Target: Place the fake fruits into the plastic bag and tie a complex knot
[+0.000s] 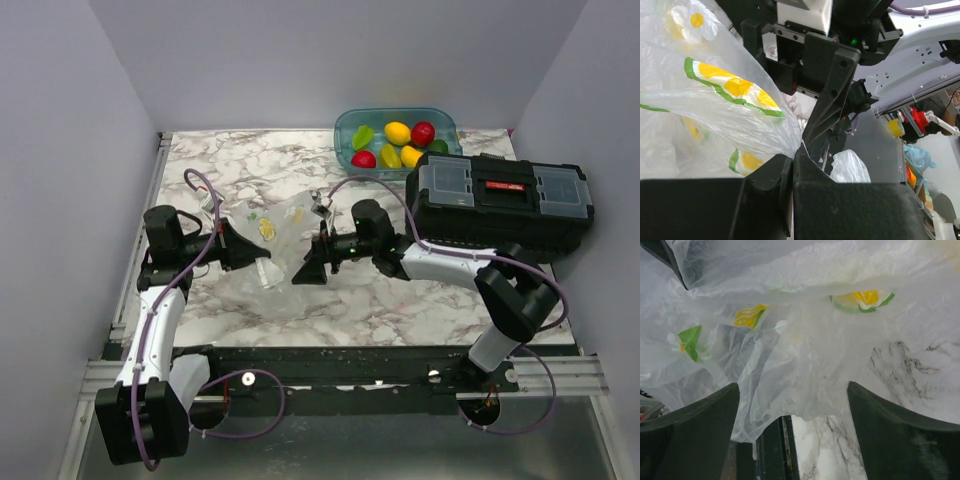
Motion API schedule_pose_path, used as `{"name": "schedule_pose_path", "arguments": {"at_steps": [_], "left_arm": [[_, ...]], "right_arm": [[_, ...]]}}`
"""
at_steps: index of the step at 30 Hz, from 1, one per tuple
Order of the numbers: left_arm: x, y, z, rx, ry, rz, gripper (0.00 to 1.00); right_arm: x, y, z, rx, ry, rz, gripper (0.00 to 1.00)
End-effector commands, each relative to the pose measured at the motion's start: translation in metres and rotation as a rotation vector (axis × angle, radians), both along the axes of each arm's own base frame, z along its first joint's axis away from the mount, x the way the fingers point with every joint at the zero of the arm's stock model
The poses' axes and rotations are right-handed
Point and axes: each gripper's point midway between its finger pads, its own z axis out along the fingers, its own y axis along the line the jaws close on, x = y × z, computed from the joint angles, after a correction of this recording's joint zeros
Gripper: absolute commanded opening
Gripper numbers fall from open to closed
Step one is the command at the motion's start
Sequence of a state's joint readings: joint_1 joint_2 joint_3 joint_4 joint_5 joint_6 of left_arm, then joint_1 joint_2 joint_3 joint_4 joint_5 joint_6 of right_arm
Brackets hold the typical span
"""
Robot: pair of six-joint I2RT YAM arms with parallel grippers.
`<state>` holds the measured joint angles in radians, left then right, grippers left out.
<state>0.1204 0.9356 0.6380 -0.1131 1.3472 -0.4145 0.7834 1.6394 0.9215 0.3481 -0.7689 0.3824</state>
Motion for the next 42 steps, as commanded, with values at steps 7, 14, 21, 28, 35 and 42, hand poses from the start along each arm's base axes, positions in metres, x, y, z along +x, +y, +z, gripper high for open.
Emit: {"name": "schedule_pose_path", "arguments": {"at_steps": [7, 14, 21, 28, 35, 42], "left_arm": [[0.004, 0.019, 0.005, 0.038, -0.078, 0.095, 0.00], [0.040, 0.108, -0.045, 0.388, 0.082, 0.523, 0.00], [0.036, 0.113, -0.053, 0.470, 0.082, 0.516, 0.00], [0.007, 0.108, -0.023, 0.633, -0.168, 0.309, 0.62], [0.008, 0.087, 0.070, 0.586, -0.480, 0.205, 0.99], [0.042, 0.043, 0.078, 0.687, -0.652, 0.039, 0.98]], "right_arm": [[0.019, -0.007, -0.008, -0.044, -0.022, -0.090, 0.01], [0.060, -0.085, -0.001, -0.240, -0.240, -0.307, 0.01], [0.068, -0.098, 0.031, -0.223, -0.419, -0.302, 0.01], [0.055, -0.096, 0.058, -0.177, -0.598, -0.153, 0.01], [0.036, -0.106, 0.045, -0.229, -0.702, 0.004, 0.00], [0.025, -0.108, 0.052, -0.215, -0.799, 0.093, 0.00]]}}
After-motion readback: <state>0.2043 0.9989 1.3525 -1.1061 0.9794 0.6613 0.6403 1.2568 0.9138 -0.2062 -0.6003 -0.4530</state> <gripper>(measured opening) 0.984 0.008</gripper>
